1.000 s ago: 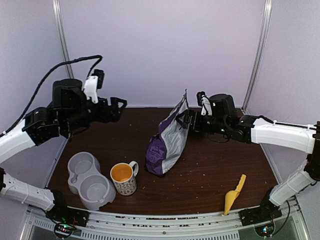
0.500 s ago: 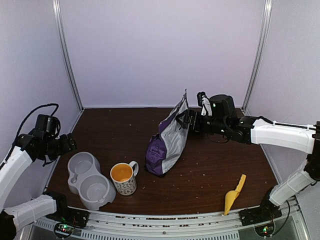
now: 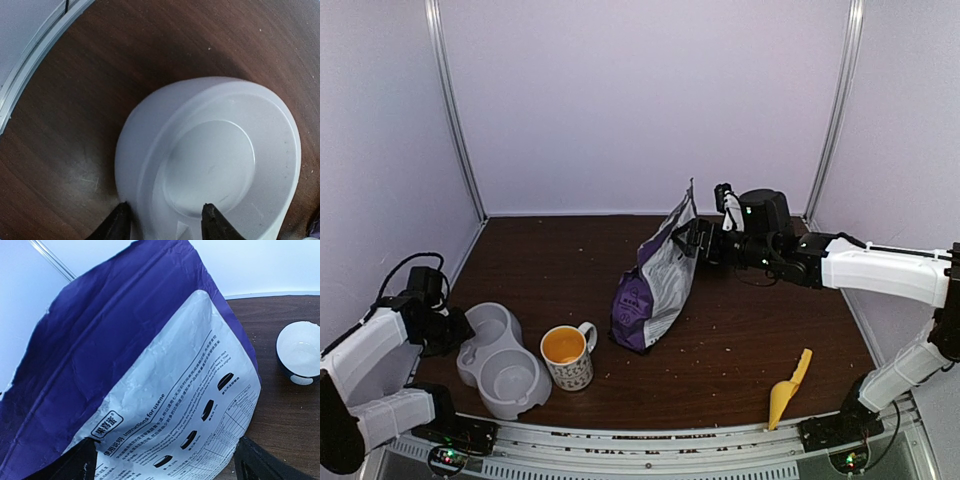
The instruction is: Serve the pet food
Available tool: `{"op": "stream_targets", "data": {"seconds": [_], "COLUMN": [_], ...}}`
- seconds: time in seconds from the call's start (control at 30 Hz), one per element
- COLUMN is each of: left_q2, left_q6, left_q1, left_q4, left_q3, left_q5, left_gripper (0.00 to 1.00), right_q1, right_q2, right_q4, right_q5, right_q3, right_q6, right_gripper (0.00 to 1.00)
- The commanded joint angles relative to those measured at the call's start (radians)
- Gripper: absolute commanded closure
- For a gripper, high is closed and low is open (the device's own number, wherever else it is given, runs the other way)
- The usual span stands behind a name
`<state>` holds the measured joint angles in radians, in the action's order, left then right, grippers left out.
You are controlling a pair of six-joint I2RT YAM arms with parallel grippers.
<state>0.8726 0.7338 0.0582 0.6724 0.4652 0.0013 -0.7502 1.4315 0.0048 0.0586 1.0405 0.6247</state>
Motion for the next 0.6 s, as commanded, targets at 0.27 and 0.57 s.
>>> {"op": "stream_targets", "data": {"seconds": [0.27, 0.57], "left_q2": [0.232, 0.379], "left_q6": [-0.131, -0.22], "left_q1": [0.005, 0.006], "left_q4": [-0.157, -0.232], "left_q3": [0.083, 0.251], "left_q5": [-0.144, -0.208], "left_gripper": [0.71, 0.87], "right_q1": [0.003, 0.003], "right_q2": [-0.001, -0.002], "right_q4": [0.024, 0.026], "right_q5": [-0.01, -0.011], "right_q3": [-0.005, -0.004], "right_q6": [-0.006, -0.005], "right_gripper": [0.03, 0.03]}}
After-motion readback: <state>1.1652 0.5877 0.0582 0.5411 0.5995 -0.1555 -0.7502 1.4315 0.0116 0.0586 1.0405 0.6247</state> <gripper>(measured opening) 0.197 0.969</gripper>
